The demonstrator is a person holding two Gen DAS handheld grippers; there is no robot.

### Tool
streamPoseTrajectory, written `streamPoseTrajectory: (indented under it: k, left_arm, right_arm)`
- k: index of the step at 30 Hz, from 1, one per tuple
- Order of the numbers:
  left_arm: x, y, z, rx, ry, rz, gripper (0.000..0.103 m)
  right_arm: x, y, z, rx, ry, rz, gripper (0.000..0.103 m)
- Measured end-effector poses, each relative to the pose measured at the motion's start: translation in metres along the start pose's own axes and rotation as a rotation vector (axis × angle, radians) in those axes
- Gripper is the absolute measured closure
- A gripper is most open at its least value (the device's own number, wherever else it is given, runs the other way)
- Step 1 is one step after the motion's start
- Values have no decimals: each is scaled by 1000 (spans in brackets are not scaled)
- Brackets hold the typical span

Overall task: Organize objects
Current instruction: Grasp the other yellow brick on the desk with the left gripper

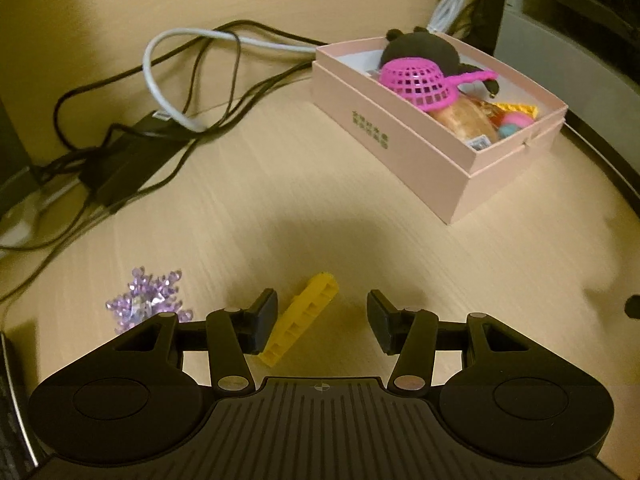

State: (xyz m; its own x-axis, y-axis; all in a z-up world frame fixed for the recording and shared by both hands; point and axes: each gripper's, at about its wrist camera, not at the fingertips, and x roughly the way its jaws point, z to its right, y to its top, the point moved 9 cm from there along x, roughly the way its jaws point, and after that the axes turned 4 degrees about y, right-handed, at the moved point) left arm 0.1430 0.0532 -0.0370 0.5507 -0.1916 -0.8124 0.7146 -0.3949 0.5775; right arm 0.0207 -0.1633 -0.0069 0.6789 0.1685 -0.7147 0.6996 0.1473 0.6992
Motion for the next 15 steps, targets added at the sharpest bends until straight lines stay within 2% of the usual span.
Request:
streamPoseTrajectory:
  k: [3,4,5,7,11,15]
  left_arm:
    - [2,-4,-1,-23,-18,-5,54]
    - [3,-6,0,-27,-19,-6,63]
    - [2,-7,-1,-28,-9,5,77]
    - [0,-11,-5,-57,5,5,83]
    - [-7,-19,-14,-173,-3,0,84]
    - [-25,-34,-22,-299,3,45,84]
  right_arm:
    - [-1,0,-2,-6,-10,4,0]
    - [-1,0,-3,-12,-13,2,0]
    - [-1,0,-4,-17,-14,1,0]
    - [0,0,-6,-25,-16,-3,0]
    - [3,2,-15,-48,-13,-5,0]
    - [4,11,-28,-76,-6,14,0]
